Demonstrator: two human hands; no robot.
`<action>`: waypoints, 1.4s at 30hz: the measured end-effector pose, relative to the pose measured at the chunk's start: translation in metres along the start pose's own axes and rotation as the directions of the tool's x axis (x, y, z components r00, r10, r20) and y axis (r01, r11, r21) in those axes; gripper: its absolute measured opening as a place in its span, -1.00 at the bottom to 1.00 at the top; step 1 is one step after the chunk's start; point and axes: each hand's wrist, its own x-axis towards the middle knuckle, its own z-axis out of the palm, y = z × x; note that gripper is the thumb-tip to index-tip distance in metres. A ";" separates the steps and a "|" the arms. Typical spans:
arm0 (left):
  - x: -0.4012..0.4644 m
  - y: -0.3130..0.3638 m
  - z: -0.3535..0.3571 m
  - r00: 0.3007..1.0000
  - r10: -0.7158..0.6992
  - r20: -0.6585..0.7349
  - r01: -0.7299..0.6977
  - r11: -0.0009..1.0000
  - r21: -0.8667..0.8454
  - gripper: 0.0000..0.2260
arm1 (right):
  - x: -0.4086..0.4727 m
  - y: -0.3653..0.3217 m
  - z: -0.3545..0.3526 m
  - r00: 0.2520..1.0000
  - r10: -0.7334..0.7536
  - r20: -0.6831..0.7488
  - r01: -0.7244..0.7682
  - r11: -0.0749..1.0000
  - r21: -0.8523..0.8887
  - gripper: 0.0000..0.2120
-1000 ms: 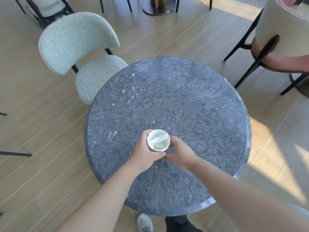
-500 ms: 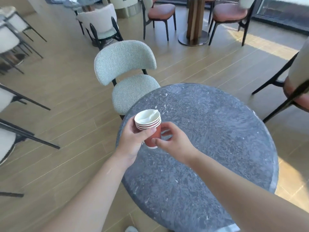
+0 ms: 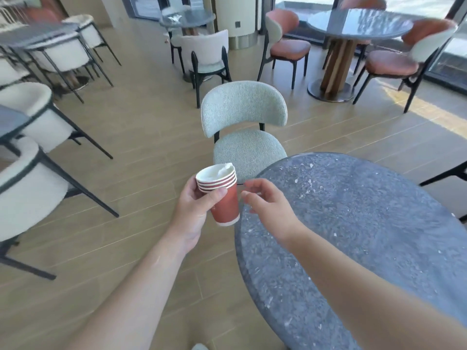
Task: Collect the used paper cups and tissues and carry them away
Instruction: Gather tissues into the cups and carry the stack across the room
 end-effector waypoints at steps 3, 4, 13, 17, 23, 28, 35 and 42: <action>0.006 0.014 -0.053 1.000 0.002 0.006 -0.002 1.000 -0.005 -0.58 | 0.015 -0.010 0.049 0.999 0.042 -0.012 -0.041 0.997 0.064 -0.87; 0.009 0.020 -0.072 1.000 0.005 0.008 -0.005 1.000 -0.002 -0.60 | 0.020 -0.014 0.067 0.999 0.046 -0.011 -0.045 0.995 0.088 -0.87; 0.008 0.060 -0.229 0.997 0.051 -0.063 -0.052 0.999 -0.006 -0.53 | 0.049 -0.039 0.226 0.997 0.079 0.027 -0.083 0.976 0.199 -0.78; -0.001 0.074 -0.281 0.988 0.079 -0.136 -0.080 0.997 -0.004 -0.40 | 0.054 -0.047 0.278 0.992 0.084 0.094 -0.101 0.976 0.193 -0.84; -0.023 0.087 -0.343 0.961 0.109 -0.253 -0.110 0.994 0.008 -0.42 | 0.064 -0.058 0.345 0.970 0.078 0.231 -0.125 0.973 0.196 -0.85; -0.034 0.094 -0.384 0.931 0.123 -0.344 -0.129 0.992 0.006 -0.42 | 0.072 -0.063 0.390 0.938 0.067 0.340 -0.141 0.971 0.195 -0.71; -0.019 0.102 -0.415 0.900 0.132 -0.415 -0.128 0.991 0.039 -0.48 | 0.107 -0.066 0.429 0.898 0.068 0.434 -0.161 0.970 0.180 -0.80; 0.043 0.102 -0.435 0.867 0.098 -0.489 -0.071 0.995 0.073 -0.41 | 0.183 -0.065 0.450 0.863 0.083 0.498 -0.198 0.963 0.182 -0.79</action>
